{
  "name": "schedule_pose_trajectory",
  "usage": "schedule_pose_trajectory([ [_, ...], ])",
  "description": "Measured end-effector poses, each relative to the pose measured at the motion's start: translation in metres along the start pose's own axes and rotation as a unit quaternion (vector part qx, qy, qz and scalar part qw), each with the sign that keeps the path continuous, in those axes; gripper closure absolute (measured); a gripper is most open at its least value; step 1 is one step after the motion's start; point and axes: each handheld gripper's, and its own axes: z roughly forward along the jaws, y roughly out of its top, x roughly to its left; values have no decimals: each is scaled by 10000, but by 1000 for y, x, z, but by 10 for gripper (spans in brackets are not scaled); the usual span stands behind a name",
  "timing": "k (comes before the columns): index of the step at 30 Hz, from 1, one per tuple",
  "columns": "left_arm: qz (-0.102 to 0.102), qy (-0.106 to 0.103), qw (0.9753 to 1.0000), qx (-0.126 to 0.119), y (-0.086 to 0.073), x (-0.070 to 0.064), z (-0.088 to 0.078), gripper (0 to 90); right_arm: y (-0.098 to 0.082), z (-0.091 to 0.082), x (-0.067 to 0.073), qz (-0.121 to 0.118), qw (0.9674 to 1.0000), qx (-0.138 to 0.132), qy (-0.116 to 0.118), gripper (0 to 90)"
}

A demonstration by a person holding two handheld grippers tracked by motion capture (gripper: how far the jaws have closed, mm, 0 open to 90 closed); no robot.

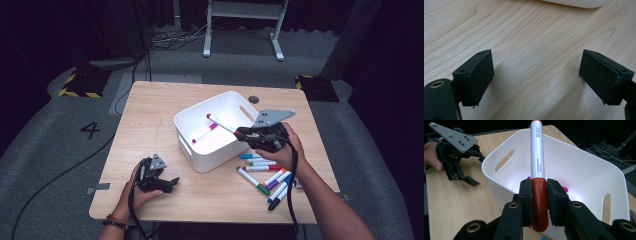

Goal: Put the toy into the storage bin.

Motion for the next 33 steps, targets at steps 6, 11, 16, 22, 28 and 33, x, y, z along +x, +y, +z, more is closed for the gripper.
schedule_pose_trajectory([
  [6, 2, -5, 10000, 9, 0, 0, 0, 128, 13, 35, -4, 53, 9990, 421, 114, 751],
  [11, 2, -7, 10000, 9, 0, 0, 0, 128, 24, 62, -2, 126, 9974, 670, 244, 751],
  [16, 5, -11, 10000, 9, 0, 0, 0, 128, 37, 86, 4, 142, 9934, 1064, 405, 751],
  [22, 15, -24, 10000, 22, 0, 0, 0, 128, 44, 109, 16, 111, 9888, 1408, 490, 751],
  [28, 8, -15, 10000, 9, 0, 0, 0, 128, 45, 117, 17, 317, 9852, 1601, 524, 750],
  [33, 11, -14, 10000, 6, 0, 0, 0, 128, 43, 127, 13, 441, 9817, 1784, 499, 748],
])
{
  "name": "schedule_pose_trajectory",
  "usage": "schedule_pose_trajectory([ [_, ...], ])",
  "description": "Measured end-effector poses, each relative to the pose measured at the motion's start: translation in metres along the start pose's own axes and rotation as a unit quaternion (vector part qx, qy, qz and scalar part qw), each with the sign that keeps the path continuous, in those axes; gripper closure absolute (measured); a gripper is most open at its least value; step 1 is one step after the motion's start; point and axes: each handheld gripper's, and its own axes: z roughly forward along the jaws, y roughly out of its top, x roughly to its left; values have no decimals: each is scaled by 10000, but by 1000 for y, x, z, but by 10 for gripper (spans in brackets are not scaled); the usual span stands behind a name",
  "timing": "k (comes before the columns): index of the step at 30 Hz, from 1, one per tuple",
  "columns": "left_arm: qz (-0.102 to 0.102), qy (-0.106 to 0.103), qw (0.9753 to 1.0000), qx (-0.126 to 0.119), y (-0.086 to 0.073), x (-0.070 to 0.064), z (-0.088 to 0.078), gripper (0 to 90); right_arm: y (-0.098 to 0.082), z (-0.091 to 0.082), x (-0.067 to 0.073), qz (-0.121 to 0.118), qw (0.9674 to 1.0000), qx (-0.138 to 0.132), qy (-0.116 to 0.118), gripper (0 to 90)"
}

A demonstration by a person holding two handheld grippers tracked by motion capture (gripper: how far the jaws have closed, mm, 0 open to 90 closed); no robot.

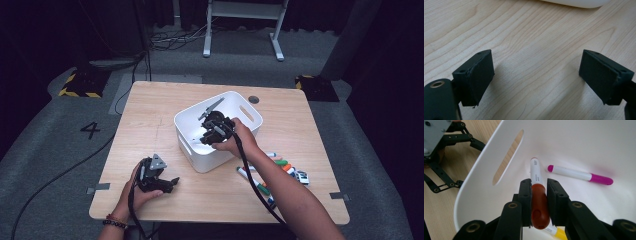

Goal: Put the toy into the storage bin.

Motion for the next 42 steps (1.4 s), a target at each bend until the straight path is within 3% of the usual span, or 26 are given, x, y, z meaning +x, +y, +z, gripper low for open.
schedule_pose_trajectory([
  [2, 2, -1, 10000, -1, 0, 0, 0, 128, 0, 4, 0, 40, 9999, 97, 12, 739],
  [8, 6, -3, 10000, 7, 0, 0, 0, 129, 0, 3, 2, 31, 10000, -21, 47, 665],
  [13, -4, -23, 10000, 14, 0, 0, 0, 130, -11, -20, -1, -143, 9992, -377, 48, 643],
  [14, -4, -20, 10000, 13, 0, 0, 0, 129, -14, -25, 0, -69, 9990, -431, 33, 645],
  [18, -3, -20, 10000, 13, 0, 0, 0, 130, -33, -55, -2, -15, 9955, -945, 80, 633],
  [19, -3, -22, 10000, 13, 0, 0, 0, 130, -41, -65, -2, -118, 9938, -1097, 107, 630],
  [21, 9, -20, 10000, 14, 0, 0, 0, 130, -49, -73, -1, -212, 9927, -1183, 22, 629],
  [22, 11, -12, 10000, 14, 0, 0, 0, 130, -67, -87, 1, -280, 9914, -1278, -55, 625],
  [25, 5, -19, 10000, 12, 0, 0, 0, 130, -91, -97, 5, -240, 9900, -1393, -47, 619],
  [26, -11, -20, 10000, 7, 0, 0, 0, 130, -102, -99, 6, -325, 9893, -1422, 23, 619],
  [28, -10, -19, 10000, 11, 0, 0, 0, 130, -124, -99, 10, -381, 9903, -1335, -95, 616],
  [32, 1, -23, 10000, 14, 0, 0, 0, 130, -170, -95, 11, -352, 9911, -1279, -72, 607],
  [37, -16, -15, 10000, 7, 0, 0, 0, 130, -224, -68, 8, -173, 9952, -957, -118, 582],
  [40, 0, -19, 10000, 13, 0, 0, 0, 130, -237, -53, 5, -96, 9968, -787, -124, 578],
  [42, -9, -17, 10000, 12, 0, 0, 0, 130, -242, -43, 1, 10, 9972, -752, 14, 578],
])
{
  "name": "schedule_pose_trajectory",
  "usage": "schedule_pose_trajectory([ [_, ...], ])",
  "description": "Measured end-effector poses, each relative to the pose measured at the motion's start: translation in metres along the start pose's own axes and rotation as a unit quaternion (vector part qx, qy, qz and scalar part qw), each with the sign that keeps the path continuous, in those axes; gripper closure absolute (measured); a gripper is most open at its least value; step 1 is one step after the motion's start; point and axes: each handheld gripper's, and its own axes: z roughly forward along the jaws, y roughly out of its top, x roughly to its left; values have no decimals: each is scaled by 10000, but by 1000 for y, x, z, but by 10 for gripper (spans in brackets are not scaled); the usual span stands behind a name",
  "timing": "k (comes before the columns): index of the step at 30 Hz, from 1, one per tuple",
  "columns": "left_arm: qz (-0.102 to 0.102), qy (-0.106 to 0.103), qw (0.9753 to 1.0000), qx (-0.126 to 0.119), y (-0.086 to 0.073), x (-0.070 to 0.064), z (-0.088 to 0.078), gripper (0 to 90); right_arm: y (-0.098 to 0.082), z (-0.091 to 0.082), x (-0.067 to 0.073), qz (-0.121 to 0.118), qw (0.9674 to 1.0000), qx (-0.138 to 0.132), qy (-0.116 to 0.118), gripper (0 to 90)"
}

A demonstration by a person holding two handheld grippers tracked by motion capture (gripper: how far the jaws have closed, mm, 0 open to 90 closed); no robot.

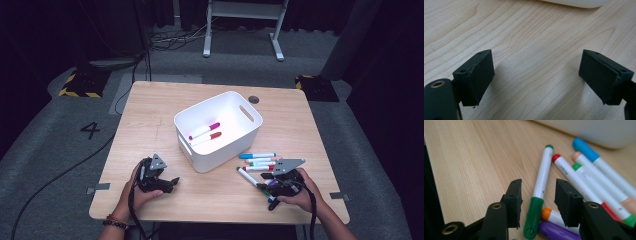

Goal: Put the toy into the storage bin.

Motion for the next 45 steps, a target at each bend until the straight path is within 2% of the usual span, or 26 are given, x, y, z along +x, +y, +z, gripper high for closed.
schedule_pose_trajectory([
  [1, 0, -1, 10000, 0, 0, 0, 0, 130, -2, 5, 0, 90, 9999, 70, 3, 579],
  [2, 9, -2, 10000, 0, 0, 0, 0, 130, -3, 10, -1, 65, 9999, 128, -34, 580],
  [4, 2, -1, 10000, -1, 0, 0, 0, 130, -5, 19, -3, 81, 9996, 269, 36, 580],
  [6, 12, -1, 10000, 1, 0, 0, 0, 130, -5, 25, -2, 85, 9993, 364, -22, 586],
  [7, 9, -3, 10000, 1, 0, 0, 0, 130, -5, 28, -1, 148, 9990, 420, 22, 592],
  [8, 10, 0, 10000, 1, 0, 0, 0, 130, -5, 29, -1, 102, 9989, 452, 17, 599],
  [12, 1, -1, 10000, 1, 0, 0, 0, 130, -4, 33, 2, 207, 9988, 445, 15, 636],
  [17, 10, -3, 10000, 3, 0, 0, 0, 130, -3, 34, 8, 160, 9992, 374, -13, 736],
  [19, 0, -2, 10000, 0, 0, 0, 0, 130, -2, 34, 10, 207, 9990, 388, -60, 741],
  [21, 2, -2, 10000, 2, 0, 0, 0, 130, -2, 35, 11, 158, 9990, 397, -118, 745],
  [27, 12, -1, 10000, 1, 0, 0, 0, 130, -1, 36, 11, 172, 9992, 371, -38, 748],
  [28, 10, -5, 10000, 3, 0, 0, 0, 130, 0, 31, 10, 285, 9993, 247, 17, 748],
  [34, 12, -3, 10000, 2, 0, 0, 0, 130, 6, 12, 11, 310, 9995, -71, 8, 749],
  [37, 12, -2, 10000, 2, 0, 0, 0, 130, 10, -2, 10, 327, 9989, -325, -17, 749],
  [40, 10, -3, 10000, 2, 0, 0, 0, 130, 18, -16, 10, 291, 9983, -506, -76, 749],
  [45, 11, -2, 10000, 2, 0, 0, 0, 130, 39, -42, 9, 132, 9964, -807, -203, 749],
])
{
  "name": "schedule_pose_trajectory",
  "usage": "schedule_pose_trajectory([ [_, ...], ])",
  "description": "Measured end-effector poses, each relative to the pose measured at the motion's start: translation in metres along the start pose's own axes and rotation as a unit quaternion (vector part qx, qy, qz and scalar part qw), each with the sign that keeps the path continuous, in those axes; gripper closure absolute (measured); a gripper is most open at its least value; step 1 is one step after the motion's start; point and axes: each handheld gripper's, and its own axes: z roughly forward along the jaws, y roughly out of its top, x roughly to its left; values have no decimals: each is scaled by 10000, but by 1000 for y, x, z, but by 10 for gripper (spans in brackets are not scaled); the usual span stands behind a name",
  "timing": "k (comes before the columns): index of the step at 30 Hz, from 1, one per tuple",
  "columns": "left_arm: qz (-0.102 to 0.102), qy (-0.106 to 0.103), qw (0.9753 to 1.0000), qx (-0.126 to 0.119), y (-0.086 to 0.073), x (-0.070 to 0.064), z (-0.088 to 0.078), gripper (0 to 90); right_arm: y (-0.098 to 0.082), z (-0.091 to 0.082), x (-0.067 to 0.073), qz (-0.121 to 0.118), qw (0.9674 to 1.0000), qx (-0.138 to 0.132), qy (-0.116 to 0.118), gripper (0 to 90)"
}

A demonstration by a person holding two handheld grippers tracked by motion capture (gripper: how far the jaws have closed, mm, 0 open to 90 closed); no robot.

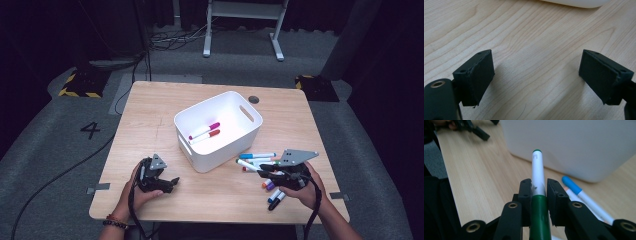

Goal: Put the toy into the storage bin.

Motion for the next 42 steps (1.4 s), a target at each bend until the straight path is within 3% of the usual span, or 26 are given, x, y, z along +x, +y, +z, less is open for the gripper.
schedule_pose_trajectory([
  [11, 1, -3, 10000, 1, 0, 0, 0, 130, 46, -21, -12, -224, 9985, -379, -323, 749],
  [22, -7, 26, 10000, -13, 0, 0, 0, 130, 91, -22, -17, -391, 9966, -630, -355, 749],
  [28, 7, 22, 10000, -16, 0, 0, 0, 130, 118, -4, -19, -548, 9965, -564, -299, 749],
  [33, 10, 23, 10000, -17, 0, 0, 0, 130, 137, 16, -22, -507, 9974, -435, -270, 749],
  [42, 8, 22, 10000, -15, 0, 0, 0, 130, 158, 67, -25, -453, 9987, -3, -245, 749],
])
